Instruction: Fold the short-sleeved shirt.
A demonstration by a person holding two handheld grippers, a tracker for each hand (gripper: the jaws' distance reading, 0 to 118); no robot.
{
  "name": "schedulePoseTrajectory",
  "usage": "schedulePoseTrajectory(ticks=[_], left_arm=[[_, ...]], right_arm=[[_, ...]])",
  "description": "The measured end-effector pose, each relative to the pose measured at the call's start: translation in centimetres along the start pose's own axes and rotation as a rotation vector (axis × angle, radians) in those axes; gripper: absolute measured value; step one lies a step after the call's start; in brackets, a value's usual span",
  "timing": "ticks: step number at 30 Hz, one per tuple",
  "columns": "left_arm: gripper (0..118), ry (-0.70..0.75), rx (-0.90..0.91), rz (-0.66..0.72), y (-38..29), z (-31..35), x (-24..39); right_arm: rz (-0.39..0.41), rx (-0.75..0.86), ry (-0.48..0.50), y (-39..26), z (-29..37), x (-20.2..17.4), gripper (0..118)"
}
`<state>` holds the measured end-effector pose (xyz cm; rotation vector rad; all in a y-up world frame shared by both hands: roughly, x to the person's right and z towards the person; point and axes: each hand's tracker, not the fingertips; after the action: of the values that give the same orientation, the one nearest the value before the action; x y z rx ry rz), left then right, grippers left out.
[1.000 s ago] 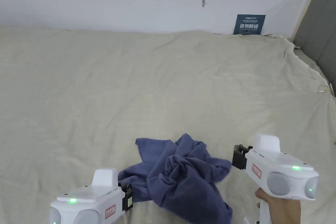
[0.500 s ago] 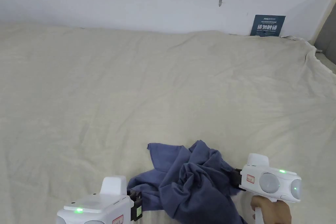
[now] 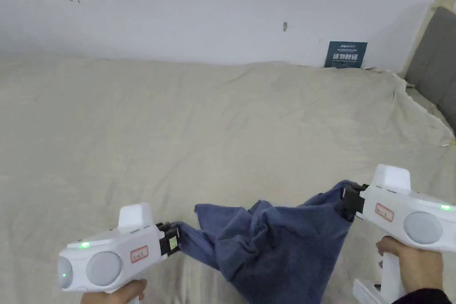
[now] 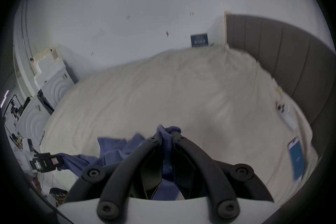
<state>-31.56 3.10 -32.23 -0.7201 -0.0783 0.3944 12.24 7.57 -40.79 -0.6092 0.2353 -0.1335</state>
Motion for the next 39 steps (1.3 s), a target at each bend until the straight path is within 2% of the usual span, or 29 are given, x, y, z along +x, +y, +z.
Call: schedulePoseTrajectory(ticks=[6, 14, 17, 24, 32, 39], left_arm=[[0, 0.071, 0.142, -0.060, 9.5, 1.9, -1.0], [0, 0.168, 0.309, -0.117, 22.1, 4.6, -1.8], [0, 0.195, 0.361, -0.124, 25.7, 6.6, 0.0], [0, 0.246, 0.449, -0.176, 33.1, 6.6, 0.6], [0, 0.275, 0.491, -0.151, 34.1, 4.8, -1.3], [0, 0.285, 0.374, -0.120, 27.0, 2.2, -5.4]], right_arm=[[0.079, 0.152, -0.049, 7.9, 4.6, 0.3, 6], [0.153, 0.295, -0.118, 17.3, 6.3, -0.6, 6], [0.171, 0.346, -0.156, 20.2, 6.0, -0.9, 6], [0.156, 0.419, -0.156, 25.2, 4.6, -1.2, 6], [0.151, 0.419, -0.133, 24.2, 1.2, -1.0, 6], [0.116, 0.289, -0.115, 16.5, -1.8, -0.1, 6]])
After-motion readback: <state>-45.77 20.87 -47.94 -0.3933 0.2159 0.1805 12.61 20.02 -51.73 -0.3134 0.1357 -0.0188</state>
